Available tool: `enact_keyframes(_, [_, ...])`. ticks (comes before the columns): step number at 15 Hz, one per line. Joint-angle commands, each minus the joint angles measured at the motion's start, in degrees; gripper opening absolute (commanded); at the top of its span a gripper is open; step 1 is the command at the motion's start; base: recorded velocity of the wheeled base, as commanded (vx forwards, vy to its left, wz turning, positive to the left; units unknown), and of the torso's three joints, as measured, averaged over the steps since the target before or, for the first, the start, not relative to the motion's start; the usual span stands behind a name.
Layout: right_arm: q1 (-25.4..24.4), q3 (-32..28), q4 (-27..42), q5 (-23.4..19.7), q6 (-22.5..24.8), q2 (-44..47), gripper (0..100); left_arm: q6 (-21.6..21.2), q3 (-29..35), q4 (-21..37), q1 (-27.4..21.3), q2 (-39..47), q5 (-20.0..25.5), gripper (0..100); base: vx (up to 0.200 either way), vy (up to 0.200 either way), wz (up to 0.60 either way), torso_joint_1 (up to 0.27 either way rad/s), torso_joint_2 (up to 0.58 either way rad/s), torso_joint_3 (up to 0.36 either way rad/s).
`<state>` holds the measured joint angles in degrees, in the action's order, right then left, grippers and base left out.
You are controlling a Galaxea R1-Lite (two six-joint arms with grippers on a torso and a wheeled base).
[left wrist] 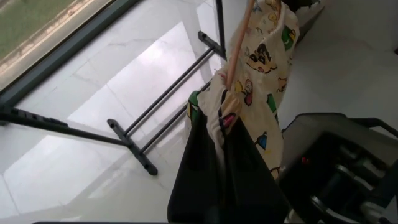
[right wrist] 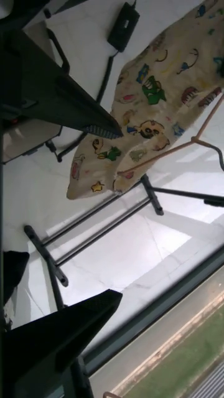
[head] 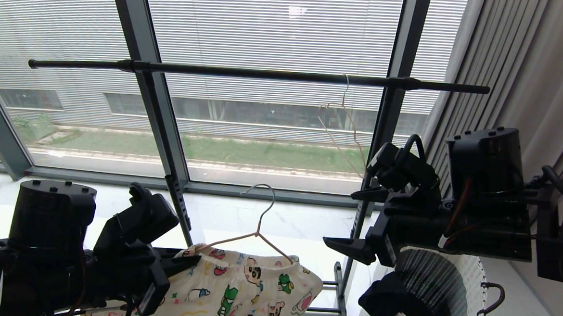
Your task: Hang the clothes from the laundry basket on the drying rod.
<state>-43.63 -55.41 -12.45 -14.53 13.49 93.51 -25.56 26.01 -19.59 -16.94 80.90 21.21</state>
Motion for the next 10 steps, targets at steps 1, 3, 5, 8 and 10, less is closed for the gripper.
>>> enact_keyframes(1, [-0.1,0.0,0.8,-1.5,1.5,-0.3,100,-0.2,-0.1,-0.1,-0.1,-2.5,1.7,0,0.000,0.000,0.00,0.000,0.00,0.000])
enact_keyframes(3, [-0.1,-0.1,2.7,-5.0,4.8,-0.3,100,-0.5,0.0,-0.1,-0.2,-4.1,5.6,0,0.000,0.000,0.00,0.000,0.00,0.000])
enact_keyframes(5, [-0.1,-0.1,4.9,-8.3,8.5,-0.1,100,-2.3,-0.3,-2.7,-0.3,-4.8,8.0,0,0.000,0.000,0.00,0.000,0.00,0.000])
enact_keyframes(8, [-0.6,-0.2,6.3,-10.3,12.6,1.3,100,-6.5,0.1,-4.4,-0.3,-4.9,11.1,0,0.000,0.000,0.00,0.000,0.00,0.000])
enact_keyframes(10, [-1.6,-1.1,6.1,-10.3,13.1,2.8,100,-7.1,0.1,-5.0,-2.3,-5.2,11.3,0,0.000,0.000,0.00,0.000,0.00,0.000])
